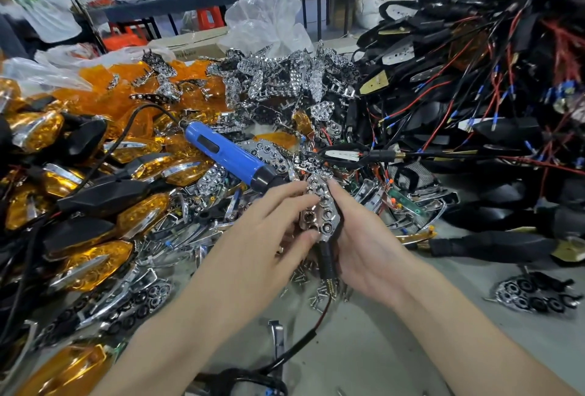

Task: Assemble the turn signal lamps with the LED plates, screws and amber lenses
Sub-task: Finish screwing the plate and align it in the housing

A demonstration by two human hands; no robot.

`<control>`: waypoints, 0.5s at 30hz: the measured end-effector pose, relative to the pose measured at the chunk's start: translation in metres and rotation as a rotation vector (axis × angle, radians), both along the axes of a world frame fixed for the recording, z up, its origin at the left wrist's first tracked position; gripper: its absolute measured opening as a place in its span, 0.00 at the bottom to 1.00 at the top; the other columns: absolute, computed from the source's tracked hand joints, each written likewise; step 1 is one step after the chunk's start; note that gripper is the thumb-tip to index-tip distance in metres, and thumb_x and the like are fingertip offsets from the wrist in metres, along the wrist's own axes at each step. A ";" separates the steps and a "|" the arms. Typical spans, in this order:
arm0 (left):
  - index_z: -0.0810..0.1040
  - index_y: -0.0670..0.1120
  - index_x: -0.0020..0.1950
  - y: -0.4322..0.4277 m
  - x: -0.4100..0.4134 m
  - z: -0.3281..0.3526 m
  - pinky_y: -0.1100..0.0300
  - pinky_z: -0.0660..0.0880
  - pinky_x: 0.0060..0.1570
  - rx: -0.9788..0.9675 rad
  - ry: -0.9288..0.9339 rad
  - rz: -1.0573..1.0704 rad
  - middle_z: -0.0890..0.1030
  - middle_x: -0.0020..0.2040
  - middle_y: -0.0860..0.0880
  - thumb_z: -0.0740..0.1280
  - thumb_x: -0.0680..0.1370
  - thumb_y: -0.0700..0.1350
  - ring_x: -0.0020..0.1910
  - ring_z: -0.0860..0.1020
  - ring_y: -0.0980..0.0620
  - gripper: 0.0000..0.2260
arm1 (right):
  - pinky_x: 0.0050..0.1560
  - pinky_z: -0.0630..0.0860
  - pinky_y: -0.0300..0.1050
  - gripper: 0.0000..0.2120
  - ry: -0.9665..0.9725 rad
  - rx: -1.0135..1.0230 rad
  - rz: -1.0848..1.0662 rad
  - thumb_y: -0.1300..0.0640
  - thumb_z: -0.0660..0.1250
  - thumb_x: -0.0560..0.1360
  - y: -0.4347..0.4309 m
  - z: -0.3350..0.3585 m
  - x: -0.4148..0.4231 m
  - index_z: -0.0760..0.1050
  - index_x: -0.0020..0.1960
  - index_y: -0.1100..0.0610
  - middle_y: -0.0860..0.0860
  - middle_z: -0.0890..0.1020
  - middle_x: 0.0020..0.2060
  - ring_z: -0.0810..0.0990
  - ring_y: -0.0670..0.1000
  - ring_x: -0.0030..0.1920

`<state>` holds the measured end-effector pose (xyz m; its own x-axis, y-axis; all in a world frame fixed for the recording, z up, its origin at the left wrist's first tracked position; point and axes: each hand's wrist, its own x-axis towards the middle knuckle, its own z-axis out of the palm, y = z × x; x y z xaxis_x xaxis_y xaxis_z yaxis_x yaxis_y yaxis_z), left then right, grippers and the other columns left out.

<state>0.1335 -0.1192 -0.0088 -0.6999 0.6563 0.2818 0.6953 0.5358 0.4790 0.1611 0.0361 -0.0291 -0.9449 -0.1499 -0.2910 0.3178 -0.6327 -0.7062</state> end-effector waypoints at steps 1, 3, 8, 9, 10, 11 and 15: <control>0.73 0.56 0.71 -0.004 0.002 -0.001 0.63 0.75 0.61 -0.023 0.006 -0.018 0.65 0.71 0.68 0.61 0.79 0.57 0.56 0.74 0.68 0.20 | 0.49 0.85 0.50 0.29 0.001 -0.015 0.021 0.37 0.53 0.84 0.001 -0.002 0.000 0.80 0.66 0.58 0.60 0.86 0.56 0.87 0.56 0.51; 0.71 0.56 0.73 -0.008 0.005 0.000 0.56 0.77 0.61 -0.073 0.048 -0.024 0.62 0.74 0.67 0.59 0.79 0.60 0.59 0.76 0.64 0.22 | 0.50 0.84 0.50 0.30 0.006 -0.059 0.056 0.37 0.53 0.85 0.001 -0.004 0.000 0.80 0.67 0.58 0.62 0.84 0.59 0.86 0.58 0.55; 0.77 0.49 0.70 -0.008 0.007 0.003 0.51 0.79 0.59 -0.091 0.170 -0.006 0.73 0.73 0.54 0.61 0.79 0.57 0.58 0.81 0.54 0.22 | 0.35 0.81 0.41 0.30 0.025 -0.146 0.066 0.39 0.54 0.85 0.001 -0.005 -0.001 0.87 0.53 0.59 0.58 0.87 0.46 0.85 0.53 0.38; 0.78 0.48 0.68 -0.008 0.006 0.004 0.51 0.79 0.59 -0.094 0.209 -0.001 0.75 0.71 0.52 0.62 0.79 0.56 0.58 0.81 0.53 0.22 | 0.31 0.79 0.40 0.30 0.023 -0.146 0.072 0.39 0.54 0.85 0.001 -0.004 -0.001 0.87 0.53 0.59 0.57 0.86 0.42 0.82 0.51 0.33; 0.79 0.47 0.67 -0.008 0.005 0.005 0.52 0.79 0.60 -0.100 0.244 0.000 0.77 0.70 0.51 0.62 0.79 0.56 0.59 0.81 0.52 0.21 | 0.29 0.77 0.40 0.29 0.018 -0.130 0.073 0.39 0.55 0.85 0.000 -0.005 0.000 0.85 0.54 0.60 0.56 0.85 0.39 0.79 0.49 0.30; 0.80 0.47 0.67 -0.009 0.005 0.005 0.53 0.78 0.60 -0.114 0.276 -0.004 0.78 0.69 0.51 0.62 0.80 0.56 0.60 0.81 0.51 0.20 | 0.30 0.77 0.40 0.28 0.014 -0.105 0.064 0.38 0.55 0.85 0.000 -0.005 0.000 0.83 0.57 0.60 0.55 0.84 0.37 0.77 0.49 0.28; 0.80 0.48 0.65 -0.009 0.002 0.003 0.54 0.77 0.62 -0.099 0.331 -0.027 0.79 0.67 0.53 0.59 0.82 0.54 0.64 0.78 0.53 0.18 | 0.39 0.82 0.47 0.27 0.039 -0.023 0.032 0.39 0.57 0.84 0.001 -0.008 -0.001 0.79 0.63 0.61 0.58 0.83 0.44 0.81 0.52 0.35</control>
<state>0.1354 -0.1281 -0.0055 -0.5629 0.7089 0.4250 0.8191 0.5475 0.1715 0.1599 0.0367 -0.0368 -0.9502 -0.1862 -0.2500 0.3104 -0.6386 -0.7041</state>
